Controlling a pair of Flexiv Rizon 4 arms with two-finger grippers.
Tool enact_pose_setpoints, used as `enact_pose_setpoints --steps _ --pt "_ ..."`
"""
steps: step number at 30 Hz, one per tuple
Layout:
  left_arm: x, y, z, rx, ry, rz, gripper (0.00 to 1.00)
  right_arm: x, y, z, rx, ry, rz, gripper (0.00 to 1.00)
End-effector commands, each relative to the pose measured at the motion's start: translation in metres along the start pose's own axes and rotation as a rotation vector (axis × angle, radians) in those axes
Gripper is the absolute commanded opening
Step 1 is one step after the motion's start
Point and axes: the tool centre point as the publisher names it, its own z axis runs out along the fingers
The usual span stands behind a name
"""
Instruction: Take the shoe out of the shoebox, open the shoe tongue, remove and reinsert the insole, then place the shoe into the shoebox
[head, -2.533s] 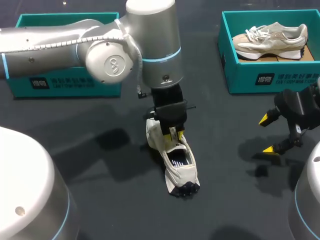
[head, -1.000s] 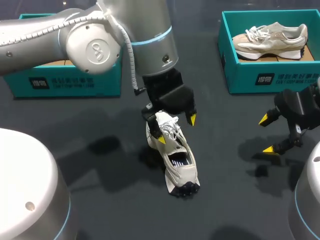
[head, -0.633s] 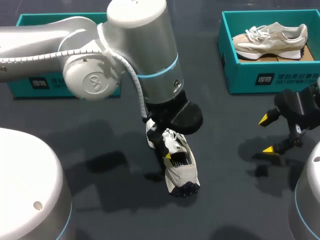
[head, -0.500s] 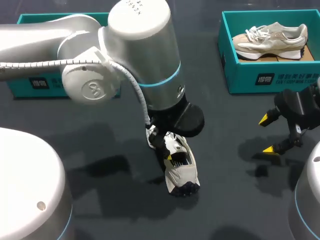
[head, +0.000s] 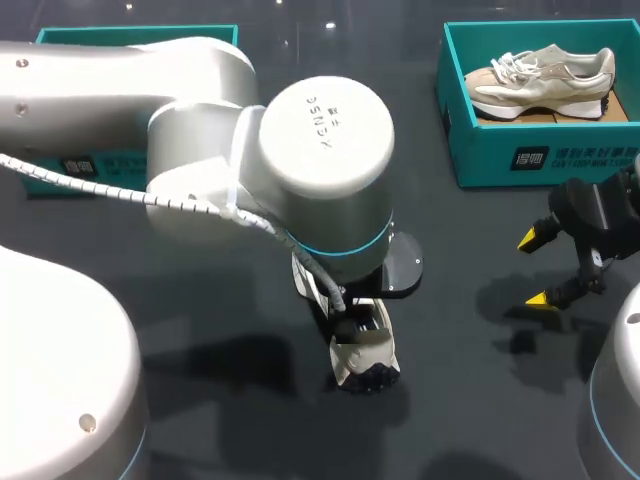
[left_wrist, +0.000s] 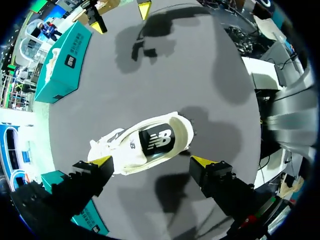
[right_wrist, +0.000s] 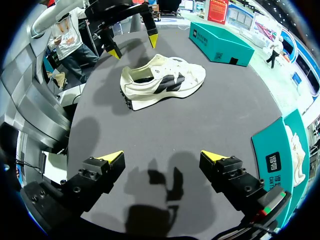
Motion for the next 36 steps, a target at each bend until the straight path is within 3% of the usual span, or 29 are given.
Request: enact_pose_setpoints --steps 1,12,19,28,36 --pt "0.004 -0.009 0.008 -0.138 0.028 -0.224 1.00 0.001 0.000 0.001 0.003 -0.003 0.000 1.00" --pt "0.016 -0.019 0.016 -0.092 0.099 -0.263 1.00 0.001 0.000 0.001 0.003 -0.003 0.000 1.00" --pt "0.028 -0.028 0.035 -0.093 0.151 -0.247 1.00 0.001 0.000 0.001 0.003 -0.003 0.000 1.00" --pt "0.043 -0.025 0.061 -0.060 0.220 -0.250 1.00 0.001 0.000 0.001 0.003 -0.003 0.000 1.00" --pt "0.054 -0.023 0.071 -0.056 0.254 -0.256 0.96 0.001 0.000 0.001 0.003 -0.003 0.000 1.00"
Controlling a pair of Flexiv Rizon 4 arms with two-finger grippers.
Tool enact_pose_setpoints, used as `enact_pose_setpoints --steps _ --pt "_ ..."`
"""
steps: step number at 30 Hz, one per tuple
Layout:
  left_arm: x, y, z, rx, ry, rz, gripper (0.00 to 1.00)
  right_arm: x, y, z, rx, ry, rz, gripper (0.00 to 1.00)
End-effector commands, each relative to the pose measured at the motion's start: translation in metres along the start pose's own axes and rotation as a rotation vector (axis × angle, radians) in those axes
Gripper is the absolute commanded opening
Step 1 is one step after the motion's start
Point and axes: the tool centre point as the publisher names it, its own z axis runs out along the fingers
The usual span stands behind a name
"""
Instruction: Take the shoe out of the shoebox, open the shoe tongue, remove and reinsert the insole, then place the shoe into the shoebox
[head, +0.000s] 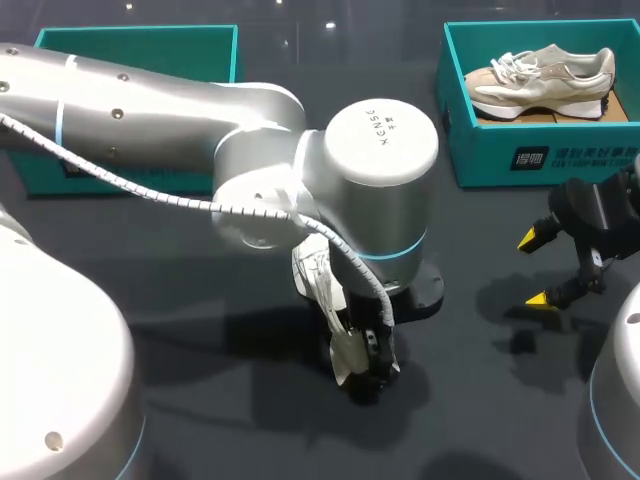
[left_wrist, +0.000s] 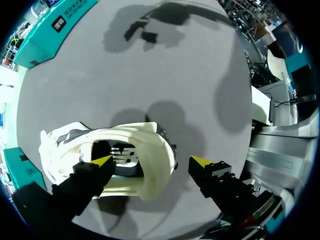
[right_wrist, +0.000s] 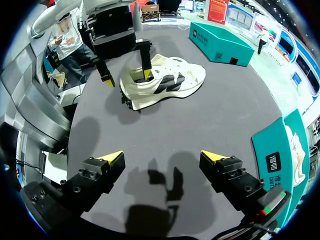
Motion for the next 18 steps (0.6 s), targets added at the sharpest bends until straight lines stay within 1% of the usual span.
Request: enact_pose_setpoints --steps 1,8,11,13,16,18 --pt "0.002 0.002 0.008 0.007 0.011 -0.004 0.96 0.001 0.000 0.001 0.003 -0.003 0.000 1.00" --pt "0.007 -0.001 0.018 -0.006 0.011 0.008 0.95 0.001 0.000 0.001 0.003 -0.003 0.000 1.00" --pt "0.009 -0.003 0.021 -0.011 0.009 0.006 0.93 0.001 0.000 0.001 0.003 -0.003 0.000 1.00" --pt "0.011 -0.004 0.024 -0.013 -0.002 0.005 0.92 0.001 0.000 0.001 0.003 -0.003 0.000 1.00" --pt "0.013 -0.006 0.026 -0.025 -0.012 -0.004 0.85 0.001 0.000 0.001 0.003 -0.003 0.000 1.00" --pt "0.014 -0.008 0.026 -0.032 -0.018 -0.017 0.83 0.001 0.000 0.001 0.003 -0.003 0.000 1.00"
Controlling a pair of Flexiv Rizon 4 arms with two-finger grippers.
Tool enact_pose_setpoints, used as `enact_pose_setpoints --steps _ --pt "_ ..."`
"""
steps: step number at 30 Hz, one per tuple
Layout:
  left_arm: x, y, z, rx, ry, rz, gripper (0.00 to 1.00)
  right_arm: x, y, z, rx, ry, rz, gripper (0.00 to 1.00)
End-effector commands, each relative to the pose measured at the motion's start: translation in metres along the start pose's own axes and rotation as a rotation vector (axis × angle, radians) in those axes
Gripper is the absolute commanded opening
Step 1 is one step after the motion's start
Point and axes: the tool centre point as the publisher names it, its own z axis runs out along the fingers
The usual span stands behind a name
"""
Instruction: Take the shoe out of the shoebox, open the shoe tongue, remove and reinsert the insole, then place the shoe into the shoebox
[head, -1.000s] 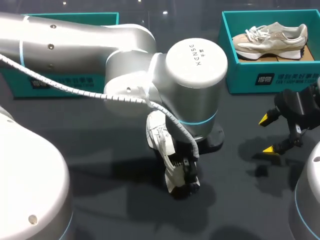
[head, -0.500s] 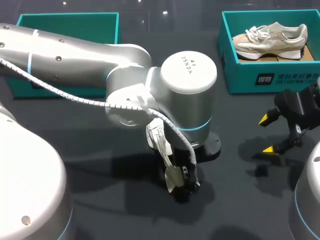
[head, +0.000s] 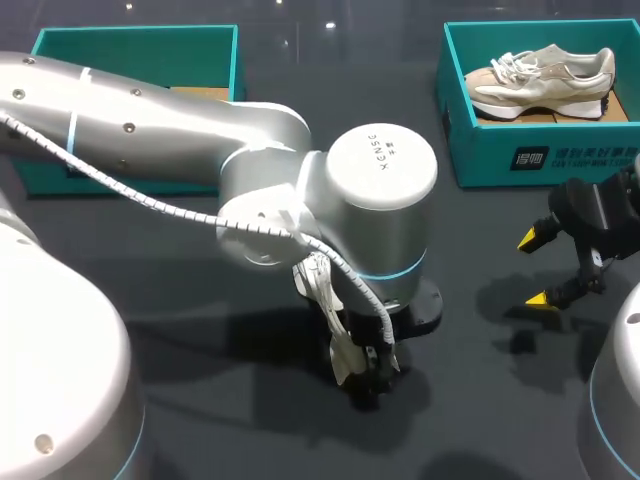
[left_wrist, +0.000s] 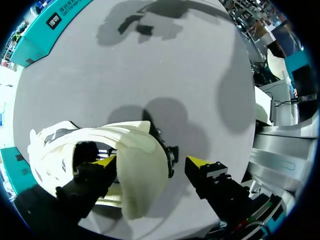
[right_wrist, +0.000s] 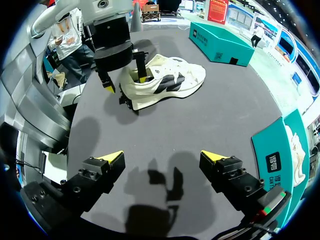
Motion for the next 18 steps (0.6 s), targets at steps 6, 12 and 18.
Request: enact_pose_setpoints --steps 6,12,18 --pt "0.006 -0.010 0.010 -0.026 -0.025 -0.055 0.80 0.001 0.000 0.001 0.003 -0.003 0.000 1.00" --pt "0.005 -0.012 0.016 -0.029 -0.020 -0.069 0.64 0.001 0.000 0.001 0.003 -0.003 0.000 1.00" --pt "0.004 -0.010 0.017 -0.034 -0.020 -0.092 0.26 0.001 0.000 0.001 0.003 -0.003 0.000 1.00"
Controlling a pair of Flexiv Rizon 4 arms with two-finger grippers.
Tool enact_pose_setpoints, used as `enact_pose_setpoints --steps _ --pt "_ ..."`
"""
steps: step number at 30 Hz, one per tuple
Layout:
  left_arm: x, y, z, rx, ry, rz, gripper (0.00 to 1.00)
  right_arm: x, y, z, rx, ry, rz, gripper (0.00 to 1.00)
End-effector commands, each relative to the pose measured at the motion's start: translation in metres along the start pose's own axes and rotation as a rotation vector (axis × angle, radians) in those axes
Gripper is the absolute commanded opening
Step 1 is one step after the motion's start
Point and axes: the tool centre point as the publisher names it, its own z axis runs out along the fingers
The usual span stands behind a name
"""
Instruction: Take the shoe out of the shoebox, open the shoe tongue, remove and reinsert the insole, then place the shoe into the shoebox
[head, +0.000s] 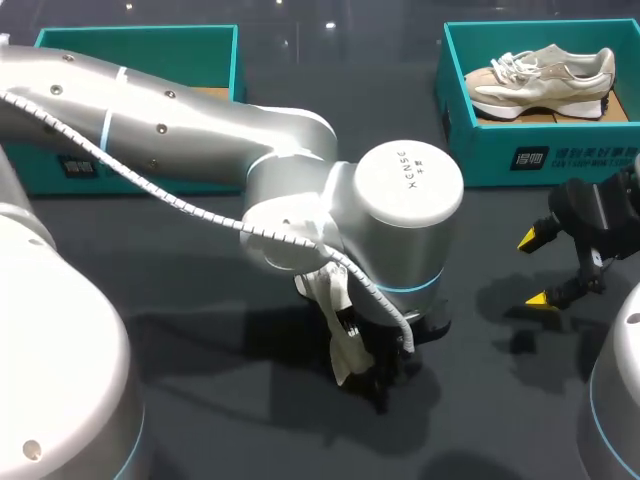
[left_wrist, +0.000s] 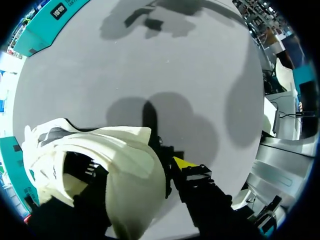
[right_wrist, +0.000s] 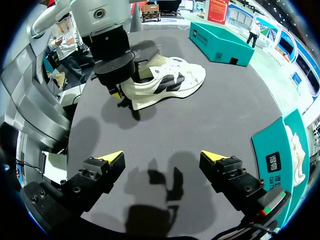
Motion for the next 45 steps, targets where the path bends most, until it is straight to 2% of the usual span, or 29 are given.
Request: enact_pose_setpoints --steps 1,2,9,13,17,22,31,34,45 --pt "0.000 0.000 0.002 -0.004 -0.001 -0.005 0.20 0.001 0.000 0.001 0.003 -0.003 0.000 1.00" --pt "0.000 0.001 0.003 -0.004 0.000 -0.007 0.00 0.001 0.000 0.001 0.003 -0.003 0.000 1.00" --pt "0.002 0.005 0.001 -0.003 0.007 -0.003 0.00 0.001 0.000 0.001 0.003 -0.003 0.000 1.00" --pt "0.002 0.008 -0.009 0.016 0.010 0.011 0.00 0.001 0.000 0.001 0.003 -0.003 0.000 1.00" --pt "-0.003 0.012 -0.029 0.032 -0.011 0.012 0.00 0.001 0.000 0.001 0.003 -0.003 0.000 1.00" --pt "-0.019 0.016 -0.056 0.024 -0.039 0.019 0.00 0.001 0.000 0.001 0.003 -0.003 0.000 1.00" --pt "-0.049 0.030 -0.121 0.027 -0.091 0.058 0.00 0.001 0.000 0.001 0.003 -0.003 0.000 1.00" --pt "-0.061 0.034 -0.140 0.025 -0.068 0.104 0.00 0.001 0.000 0.001 0.003 -0.003 0.000 1.00" --pt "-0.061 0.034 -0.140 0.025 -0.068 0.104 0.00 0.001 0.000 0.001 0.003 -0.003 0.000 1.00"
